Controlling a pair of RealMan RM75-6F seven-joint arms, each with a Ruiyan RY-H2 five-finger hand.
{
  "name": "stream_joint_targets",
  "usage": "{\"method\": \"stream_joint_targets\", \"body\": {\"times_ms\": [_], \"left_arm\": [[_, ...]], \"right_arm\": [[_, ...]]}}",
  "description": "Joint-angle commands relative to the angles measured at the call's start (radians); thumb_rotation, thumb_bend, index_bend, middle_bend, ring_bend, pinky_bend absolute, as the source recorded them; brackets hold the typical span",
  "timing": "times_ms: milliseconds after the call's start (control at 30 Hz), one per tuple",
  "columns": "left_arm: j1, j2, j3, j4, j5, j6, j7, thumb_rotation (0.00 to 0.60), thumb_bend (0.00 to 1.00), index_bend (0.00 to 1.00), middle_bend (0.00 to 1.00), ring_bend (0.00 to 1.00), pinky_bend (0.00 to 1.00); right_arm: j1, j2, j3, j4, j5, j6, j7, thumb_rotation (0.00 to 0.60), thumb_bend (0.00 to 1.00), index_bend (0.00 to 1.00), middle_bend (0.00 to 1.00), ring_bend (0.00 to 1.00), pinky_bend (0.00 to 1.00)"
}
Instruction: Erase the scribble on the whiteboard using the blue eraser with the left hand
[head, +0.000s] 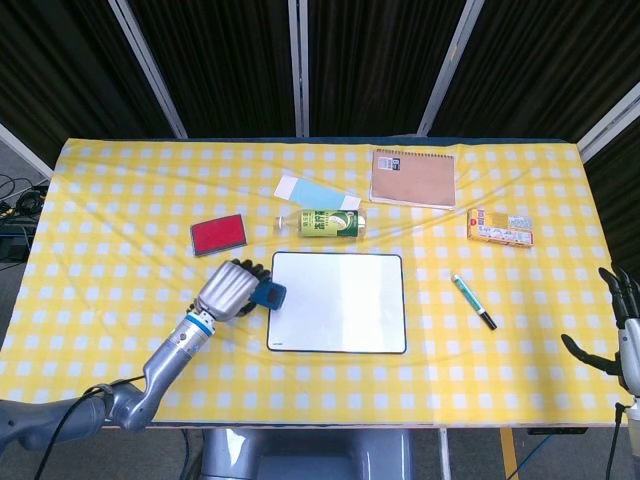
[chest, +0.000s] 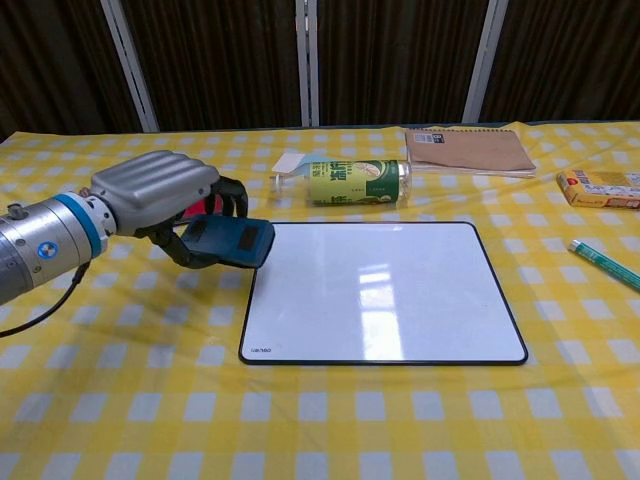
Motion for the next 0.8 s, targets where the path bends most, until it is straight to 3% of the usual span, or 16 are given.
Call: {"method": "stream_joint_targets", "body": {"times_ms": [33, 233, 533, 667, 800], "left_arm": [[0.035, 0.041, -0.042, -0.056, -0.088, 0.025, 0.072, 0.600, 0.50, 0.75, 0.52, 0.55, 0.49], [0.045, 0.079, -0.048, -0.112, -0.192, -0.015, 0.136, 0.600, 0.48, 0.61, 0.40, 0.45, 0.43], [0.047, 0.098, -0.031, -0.132, -0.246, -0.063, 0.142, 0.600, 0.38, 0.28, 0.07, 0.23, 0.35], [0.049, 0.110, -0.027, -0.152, -0.269, -0.080, 0.135, 0.600, 0.31, 0.12, 0.00, 0.03, 0.15], [0.057, 0.144, -0.025, -0.220, -0.312, -0.082, 0.141, 0.600, 0.26, 0.01, 0.00, 0.00, 0.02]], "right_arm": [[0.001, 0.000, -0.002, -0.003, -0.001, -0.002, -0.004, 0.600, 0.08, 0.10, 0.00, 0.00, 0.00], [0.003, -0.003, -0.003, -0.007, -0.003, -0.002, -0.013, 0.600, 0.08, 0.10, 0.00, 0.00, 0.00], [0.005, -0.005, -0.005, -0.008, -0.003, -0.007, -0.019, 0.600, 0.08, 0.10, 0.00, 0.00, 0.00], [0.005, -0.004, -0.005, -0.009, -0.002, -0.007, -0.017, 0.600, 0.08, 0.11, 0.00, 0.00, 0.00], [0.006, -0.004, -0.007, -0.008, -0.004, -0.009, -0.017, 0.600, 0.08, 0.11, 0.00, 0.00, 0.00]]}}
